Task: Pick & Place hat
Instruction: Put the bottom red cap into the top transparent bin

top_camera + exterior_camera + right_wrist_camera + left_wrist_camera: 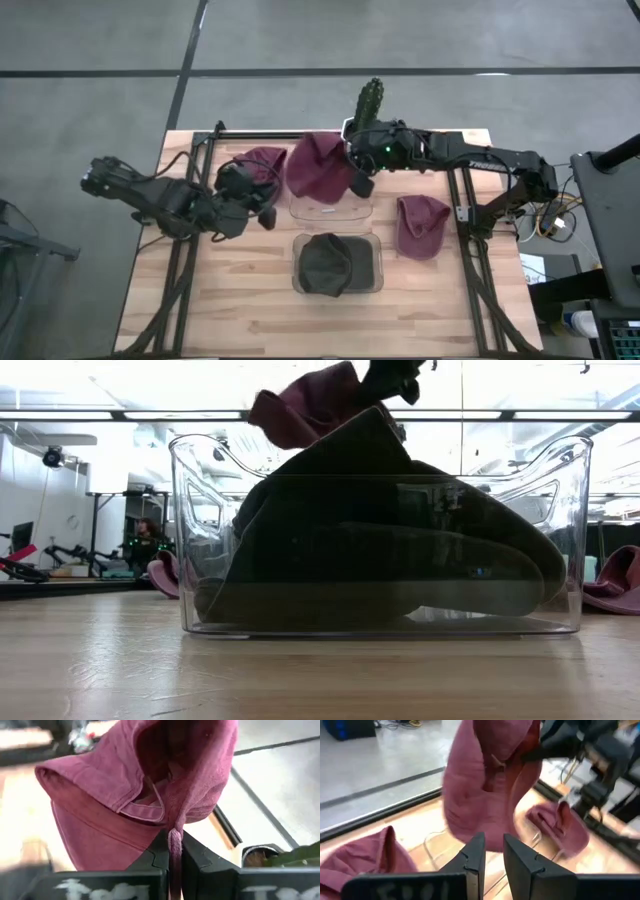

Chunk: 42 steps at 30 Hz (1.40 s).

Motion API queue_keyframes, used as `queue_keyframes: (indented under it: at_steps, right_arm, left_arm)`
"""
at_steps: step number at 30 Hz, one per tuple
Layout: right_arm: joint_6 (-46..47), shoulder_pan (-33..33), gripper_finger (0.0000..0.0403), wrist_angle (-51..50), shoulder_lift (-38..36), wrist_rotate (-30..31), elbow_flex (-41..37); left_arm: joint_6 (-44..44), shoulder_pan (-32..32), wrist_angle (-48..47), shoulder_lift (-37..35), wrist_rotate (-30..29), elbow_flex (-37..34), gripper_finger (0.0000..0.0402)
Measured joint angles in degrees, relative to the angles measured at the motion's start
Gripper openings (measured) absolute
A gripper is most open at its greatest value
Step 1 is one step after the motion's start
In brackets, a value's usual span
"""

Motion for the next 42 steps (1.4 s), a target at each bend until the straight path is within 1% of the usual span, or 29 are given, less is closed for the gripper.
queue_keyframes:
  at_steps: [4, 6, 9, 14, 18, 25, 31, 36, 42]
  right_arm:
    - [-7.4, -1.8, 0.0009, -3.3, 0.7, -7.3, 2.6]
    - [-10.5, -2.8, 0.0009, -3.9, 1.2, -11.7, 3.5]
    - [-13.6, -4.0, 0.0009, -5.1, 2.5, -16.1, 4.6]
    - [-17.4, -6.5, 0.0010, -11.3, 6.6, -19.4, 7.5]
    - [-20.4, -7.9, 0.0011, -15.8, 11.7, -22.4, 11.4]
    - [-24.8, -8.8, 0.0011, -25.5, 22.1, -23.1, 22.3]
    - [-26.6, -9.3, 0.0012, -33.5, 29.5, -23.1, 31.2]
    - [-27.1, -9.4, 0.0012, -35.6, 33.2, -23.1, 34.6]
    - [-27.1, -9.5, 0.0012, -36.1, 35.7, -23.1, 35.1]
  left_arm:
    - [3.3, 0.0, -3.5, -1.3, 1.0, 0.0, 0.0060]
    - [3.3, 0.0, -6.1, -1.7, 1.1, 0.0, 0.0060]
    - [3.0, 0.0, -9.7, -2.3, 1.2, 0.0, 0.0060]
    - [1.6, 0.0, -13.4, -2.7, 1.2, 0.0, 0.0060]
    - [1.6, 0.0, -14.5, -2.7, 1.2, 0.0, 0.0060]
    - [1.7, 0.0, -14.7, -2.7, 1.3, -1.8, 0.0060]
    - [0.3, 0.0, -14.8, -2.7, 3.2, -4.0, 0.0060]
    - [0.2, 0.0, -14.8, -2.7, 4.6, -5.3, 0.0060]
    - [-0.2, 0.0, -14.9, -2.7, 4.6, -6.8, 0.0060]
